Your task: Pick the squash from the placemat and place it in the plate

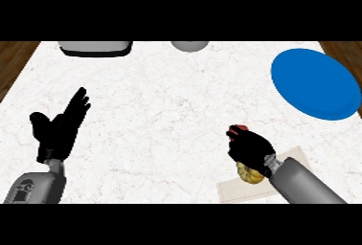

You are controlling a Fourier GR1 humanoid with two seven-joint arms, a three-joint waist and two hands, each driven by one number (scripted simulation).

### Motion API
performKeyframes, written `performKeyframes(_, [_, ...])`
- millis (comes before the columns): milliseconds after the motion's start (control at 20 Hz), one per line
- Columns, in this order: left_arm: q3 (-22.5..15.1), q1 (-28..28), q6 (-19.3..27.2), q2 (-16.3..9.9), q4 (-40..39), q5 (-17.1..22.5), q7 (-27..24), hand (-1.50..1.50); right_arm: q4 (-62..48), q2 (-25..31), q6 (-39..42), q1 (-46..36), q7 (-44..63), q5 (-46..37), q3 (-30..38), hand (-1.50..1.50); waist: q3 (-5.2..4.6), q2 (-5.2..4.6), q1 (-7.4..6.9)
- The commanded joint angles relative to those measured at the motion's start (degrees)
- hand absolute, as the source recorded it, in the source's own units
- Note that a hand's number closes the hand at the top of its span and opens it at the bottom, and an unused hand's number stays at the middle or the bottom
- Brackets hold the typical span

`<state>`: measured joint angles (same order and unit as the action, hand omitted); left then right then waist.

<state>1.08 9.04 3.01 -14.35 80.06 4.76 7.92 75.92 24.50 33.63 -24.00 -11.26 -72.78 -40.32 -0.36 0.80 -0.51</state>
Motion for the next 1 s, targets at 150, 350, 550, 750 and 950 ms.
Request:
performKeyframes(150, [1.43,3.23,-0.03,0.04,-2.02,0.00,2.31,0.00,-0.48,-0.11,1.51,3.24,-2.86,-1.01,0.06,1.50,0.36,-0.79,0.70])
performKeyframes(350, [0.12,-0.24,-0.17,0.18,1.44,-0.60,2.33,0.00,-5.41,-8.31,-1.56,1.98,2.26,6.29,12.82,1.50,0.45,-1.05,0.39])
performKeyframes(550, [0.56,-0.33,0.13,0.47,1.84,-0.31,1.06,0.00,-7.83,-18.35,-6.99,1.26,9.54,17.33,30.08,1.50,0.70,-1.68,0.64])
performKeyframes(750, [0.46,-0.09,-0.59,0.06,1.31,-0.40,1.52,0.00,-13.02,-20.81,-19.44,-5.13,14.06,15.65,36.20,1.50,0.48,-1.38,-0.90])
performKeyframes(950, [-1.77,-0.68,0.92,2.41,2.58,-1.93,1.47,0.00,-11.26,-20.19,-31.06,-9.10,15.07,13.93,39.91,1.50,0.46,-1.06,-0.50])
